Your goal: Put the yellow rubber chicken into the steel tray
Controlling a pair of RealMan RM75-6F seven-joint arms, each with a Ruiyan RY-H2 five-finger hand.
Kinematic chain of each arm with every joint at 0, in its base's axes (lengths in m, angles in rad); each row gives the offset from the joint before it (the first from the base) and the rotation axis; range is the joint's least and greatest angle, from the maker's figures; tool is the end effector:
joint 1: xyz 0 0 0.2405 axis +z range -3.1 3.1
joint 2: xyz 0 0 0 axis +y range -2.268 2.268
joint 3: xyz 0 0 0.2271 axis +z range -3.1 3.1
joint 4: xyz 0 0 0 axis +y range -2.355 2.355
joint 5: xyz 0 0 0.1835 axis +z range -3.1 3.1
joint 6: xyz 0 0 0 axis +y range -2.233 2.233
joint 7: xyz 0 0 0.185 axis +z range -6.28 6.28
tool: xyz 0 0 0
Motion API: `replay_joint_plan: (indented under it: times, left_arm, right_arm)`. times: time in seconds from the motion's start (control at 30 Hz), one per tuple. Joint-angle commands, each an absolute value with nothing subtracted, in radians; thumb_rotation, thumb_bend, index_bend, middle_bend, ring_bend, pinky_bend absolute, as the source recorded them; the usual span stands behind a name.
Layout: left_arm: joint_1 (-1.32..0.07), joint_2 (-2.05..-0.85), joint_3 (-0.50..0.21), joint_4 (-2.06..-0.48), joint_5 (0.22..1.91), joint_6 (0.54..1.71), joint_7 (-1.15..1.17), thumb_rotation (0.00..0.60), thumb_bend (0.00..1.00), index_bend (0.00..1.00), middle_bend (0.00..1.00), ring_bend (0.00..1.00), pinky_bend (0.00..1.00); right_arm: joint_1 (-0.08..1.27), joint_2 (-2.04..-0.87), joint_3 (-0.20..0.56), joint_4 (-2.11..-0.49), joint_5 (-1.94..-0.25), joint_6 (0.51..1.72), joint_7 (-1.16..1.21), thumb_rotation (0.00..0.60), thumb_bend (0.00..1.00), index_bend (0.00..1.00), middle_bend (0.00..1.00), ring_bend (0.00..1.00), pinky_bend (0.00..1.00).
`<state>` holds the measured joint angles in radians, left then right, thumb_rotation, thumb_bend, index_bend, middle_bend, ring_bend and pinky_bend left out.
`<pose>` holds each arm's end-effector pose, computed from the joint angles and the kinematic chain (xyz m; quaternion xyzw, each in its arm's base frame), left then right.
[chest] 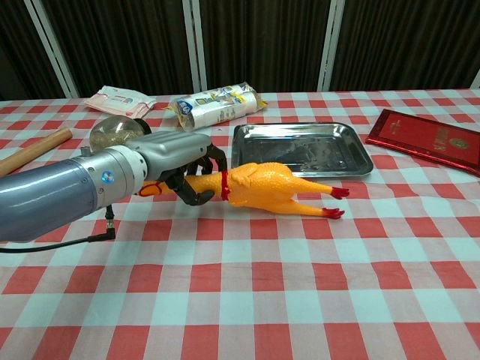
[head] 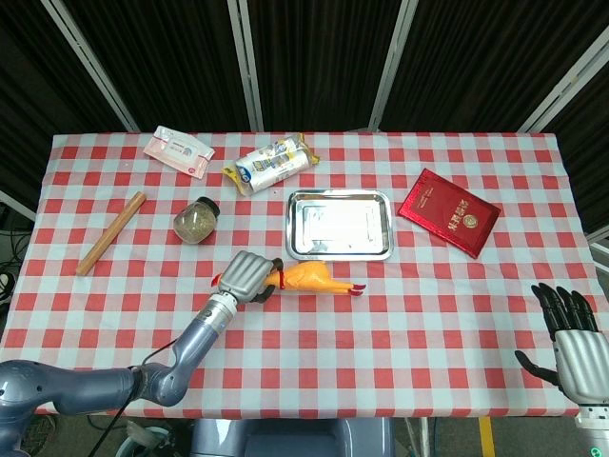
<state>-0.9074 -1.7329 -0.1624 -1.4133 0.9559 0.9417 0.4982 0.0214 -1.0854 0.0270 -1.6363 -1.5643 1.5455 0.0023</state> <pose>-0.0626 0.3481 -0.0658 -0.7820 -0.3575 -0.3499 0.3718 -0.2722 -0.1958 0.1796 0.5951 -0.3796 0.3915 0.5903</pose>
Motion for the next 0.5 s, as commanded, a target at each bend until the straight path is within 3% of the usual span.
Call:
replay_joint_plan:
  times: [0.03,0.27,0.5]
  left_arm:
    - [-0.872,-1.657,-0.138,-1.446,1.095,1.001,0.429,0.6,0.67,0.66,0.69,0.58,0.62]
    - [-0.878,-1.555,-0.129,-1.498,1.195,0.981,0.385,0.6,0.69,0.69,0.73,0.61,0.63]
    - [-0.898,-1.461,-0.154,-1.581,1.263,0.97,0.363,0.6,0.69,0.7,0.73,0.62,0.65]
  right_arm:
    - [0.031,-1.075,0.023,-1.649,-1.593,1.543,0.043,0.6,0.2,0.0,0.1,0.03,0.02]
    - [0.075,-1.046,0.014,-1.678,-1.652,1.501,0.113,0.6,0.2,0.0,0.1,0.03,0.02]
    - [0.164,-1.034,0.035,-1.731,-1.721,1.444,0.219,0.6,0.2,0.0,0.1,0.03,0.08]
